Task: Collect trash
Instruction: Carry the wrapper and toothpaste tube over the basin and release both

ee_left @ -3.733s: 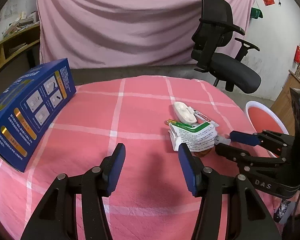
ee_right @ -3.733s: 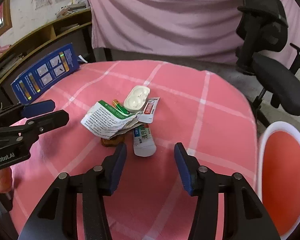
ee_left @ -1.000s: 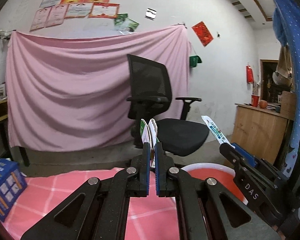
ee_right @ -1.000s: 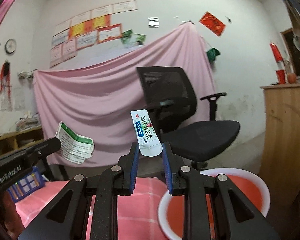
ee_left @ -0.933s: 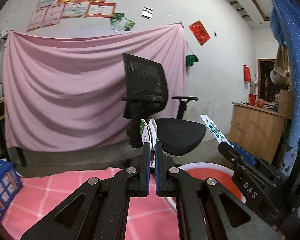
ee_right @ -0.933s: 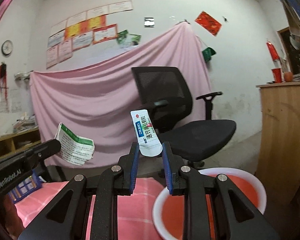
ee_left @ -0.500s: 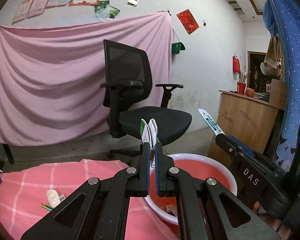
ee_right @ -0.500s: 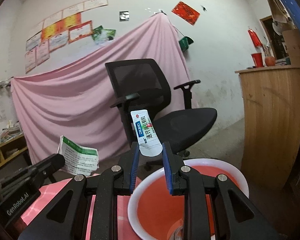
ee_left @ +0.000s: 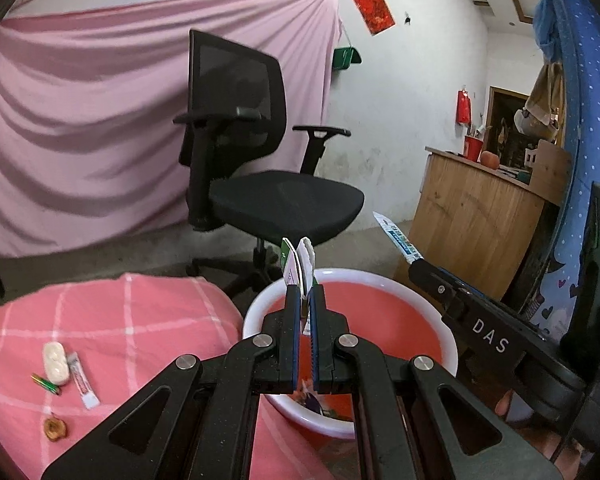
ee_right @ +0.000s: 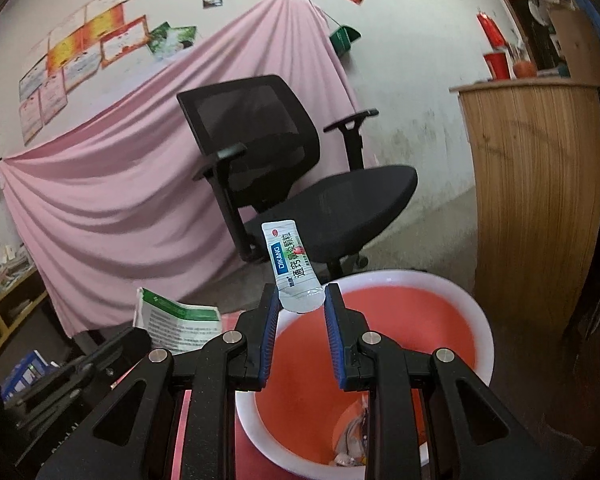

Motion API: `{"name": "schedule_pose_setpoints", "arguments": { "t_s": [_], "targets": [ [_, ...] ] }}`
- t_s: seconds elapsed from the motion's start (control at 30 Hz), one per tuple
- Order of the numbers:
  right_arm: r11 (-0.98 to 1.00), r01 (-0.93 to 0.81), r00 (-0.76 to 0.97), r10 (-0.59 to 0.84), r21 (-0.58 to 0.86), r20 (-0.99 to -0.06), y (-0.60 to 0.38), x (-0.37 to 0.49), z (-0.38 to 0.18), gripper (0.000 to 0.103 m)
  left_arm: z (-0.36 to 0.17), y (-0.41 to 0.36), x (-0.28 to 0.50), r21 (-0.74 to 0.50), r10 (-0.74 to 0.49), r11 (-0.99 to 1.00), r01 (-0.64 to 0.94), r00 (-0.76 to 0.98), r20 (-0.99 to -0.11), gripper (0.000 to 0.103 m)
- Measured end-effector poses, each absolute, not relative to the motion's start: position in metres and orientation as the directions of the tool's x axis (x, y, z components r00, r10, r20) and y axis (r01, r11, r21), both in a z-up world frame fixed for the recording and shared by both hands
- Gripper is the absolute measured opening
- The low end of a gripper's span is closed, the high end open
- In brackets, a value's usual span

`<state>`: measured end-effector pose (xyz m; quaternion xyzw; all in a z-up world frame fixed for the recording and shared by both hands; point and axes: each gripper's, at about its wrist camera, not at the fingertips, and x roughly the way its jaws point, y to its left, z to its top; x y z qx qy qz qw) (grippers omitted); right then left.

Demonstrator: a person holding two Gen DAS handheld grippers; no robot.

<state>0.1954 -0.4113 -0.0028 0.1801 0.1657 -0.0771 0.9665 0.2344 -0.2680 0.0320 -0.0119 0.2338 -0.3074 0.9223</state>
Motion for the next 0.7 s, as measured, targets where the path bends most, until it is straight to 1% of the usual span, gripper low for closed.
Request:
{"name": "schedule_pose_setpoints", "arguments": {
  "t_s": [0.2,0.23,0.27,0.47,0.7],
  "targets": [
    [0.911,0.227,0.923,-0.089,0.345,-0.375,-0.418,0.197,-0.006,0.023,0.029,-0.277,0.243,-0.217,-0.591,0.799,0.56,0.669,-0.45,0.003],
    [0.91,0.229,0.922,-0.089,0.346,-0.378,-0.419,0.197,-0.007,0.023,0.029,-0.277,0.243,-0.22,-0.591,0.799,0.559,0.668,-0.451,0.003],
    [0.909,0.23,0.921,-0.087,0.348,-0.381,-0.42,0.197,-0.007,0.023,0.029,-0.278,0.243,-0.221,-0.591,0.8,0.558,0.669,-0.452,0.006],
    [0.905,0.234,0.919,-0.087,0.355,-0.384,-0.422,0.196,-0.007,0.023,0.025,-0.278,0.249,-0.23,-0.584,0.803,0.55,0.649,-0.488,0.007],
    [0.908,0.229,0.922,-0.086,0.35,-0.378,-0.42,0.197,-0.005,0.023,0.027,-0.263,0.246,-0.218,-0.553,0.827,0.518,0.678,-0.485,0.007]
  ]
}}
